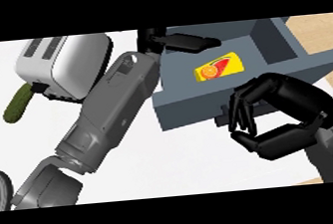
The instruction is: Pick up the cup, place it into the drawer and close the drawer
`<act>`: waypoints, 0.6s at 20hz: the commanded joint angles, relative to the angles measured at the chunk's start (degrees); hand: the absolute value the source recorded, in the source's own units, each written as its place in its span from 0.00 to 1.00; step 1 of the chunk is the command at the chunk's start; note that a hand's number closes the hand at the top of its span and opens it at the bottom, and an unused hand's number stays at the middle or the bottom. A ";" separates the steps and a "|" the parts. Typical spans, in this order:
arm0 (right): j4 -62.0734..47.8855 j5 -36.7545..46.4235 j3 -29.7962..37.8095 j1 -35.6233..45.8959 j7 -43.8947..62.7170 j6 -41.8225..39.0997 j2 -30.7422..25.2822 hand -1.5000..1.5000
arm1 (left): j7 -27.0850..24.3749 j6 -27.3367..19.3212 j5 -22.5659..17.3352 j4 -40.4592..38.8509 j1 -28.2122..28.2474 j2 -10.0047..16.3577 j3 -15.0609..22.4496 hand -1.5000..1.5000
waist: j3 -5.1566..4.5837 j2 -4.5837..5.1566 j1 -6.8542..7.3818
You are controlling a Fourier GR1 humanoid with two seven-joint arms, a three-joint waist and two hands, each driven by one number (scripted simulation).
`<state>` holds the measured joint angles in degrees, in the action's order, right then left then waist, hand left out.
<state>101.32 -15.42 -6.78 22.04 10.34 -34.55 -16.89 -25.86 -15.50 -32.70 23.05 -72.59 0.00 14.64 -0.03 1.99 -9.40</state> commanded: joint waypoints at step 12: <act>-12.01 37.55 -12.18 -6.32 -9.12 9.82 -2.76 0.00 | -6.62 2.24 -5.14 0.85 4.47 0.98 -2.57 0.00 | 0.09 -1.29 9.90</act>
<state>96.43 12.98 -15.05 16.49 5.17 -29.08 -20.96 -30.84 -15.30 -37.20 23.09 -69.83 0.20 13.38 0.05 0.79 -2.04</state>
